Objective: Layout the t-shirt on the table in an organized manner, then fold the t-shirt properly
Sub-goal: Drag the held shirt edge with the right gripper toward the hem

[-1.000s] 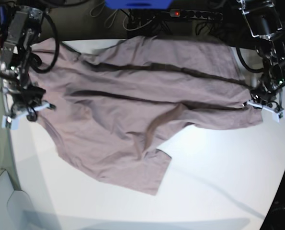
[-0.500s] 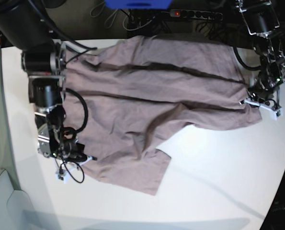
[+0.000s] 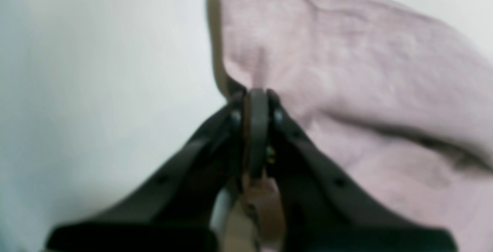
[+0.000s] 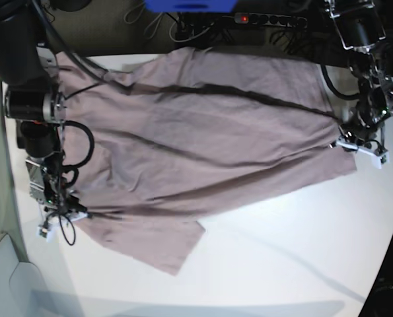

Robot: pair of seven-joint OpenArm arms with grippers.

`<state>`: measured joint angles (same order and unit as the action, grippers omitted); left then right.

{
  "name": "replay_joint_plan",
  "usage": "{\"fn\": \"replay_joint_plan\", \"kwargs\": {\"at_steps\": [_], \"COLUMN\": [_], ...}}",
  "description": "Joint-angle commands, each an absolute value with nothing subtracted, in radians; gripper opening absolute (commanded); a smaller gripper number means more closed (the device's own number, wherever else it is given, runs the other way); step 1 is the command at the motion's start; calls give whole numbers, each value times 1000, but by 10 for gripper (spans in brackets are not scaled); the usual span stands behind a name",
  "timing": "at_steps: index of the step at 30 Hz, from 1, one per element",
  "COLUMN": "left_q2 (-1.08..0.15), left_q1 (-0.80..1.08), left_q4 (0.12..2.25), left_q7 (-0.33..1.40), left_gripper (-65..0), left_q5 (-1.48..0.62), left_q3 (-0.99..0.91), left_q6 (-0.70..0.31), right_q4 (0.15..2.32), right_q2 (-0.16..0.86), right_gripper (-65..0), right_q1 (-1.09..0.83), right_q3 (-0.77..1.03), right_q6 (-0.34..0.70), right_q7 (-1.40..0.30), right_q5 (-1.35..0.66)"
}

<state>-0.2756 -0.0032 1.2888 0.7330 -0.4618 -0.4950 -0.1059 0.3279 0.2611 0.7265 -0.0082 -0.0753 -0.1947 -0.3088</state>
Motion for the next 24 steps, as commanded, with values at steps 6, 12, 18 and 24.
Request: {"fn": "replay_joint_plan", "kwargs": {"at_steps": [6,12,18,24], "left_q2": [-294,-292,-300,-302], "left_q1": [-61,-116,-150,-177], "left_q4": [1313,1317,1308,1280], "left_q7": [716,716,714,708], "left_gripper": [-648,-648,-648,-648], "left_q5": [-555,-565,-638,-634], "left_q3": [-493,-495,-463,-418], "left_q6": [-107,-107,-107,-107], "right_q4": [341,538,918,1242], "right_q2": [355,357,302,170], "right_gripper": [-650,-650,-650,-650], "right_q1": [725,664,535,398], "right_q3": [-5,-4,-4,-12], "right_q6": [-170,-170,-168,-168], "right_q7": [-183,-262,-489,-630], "right_q5": [-302,-302,-303,-302]}}
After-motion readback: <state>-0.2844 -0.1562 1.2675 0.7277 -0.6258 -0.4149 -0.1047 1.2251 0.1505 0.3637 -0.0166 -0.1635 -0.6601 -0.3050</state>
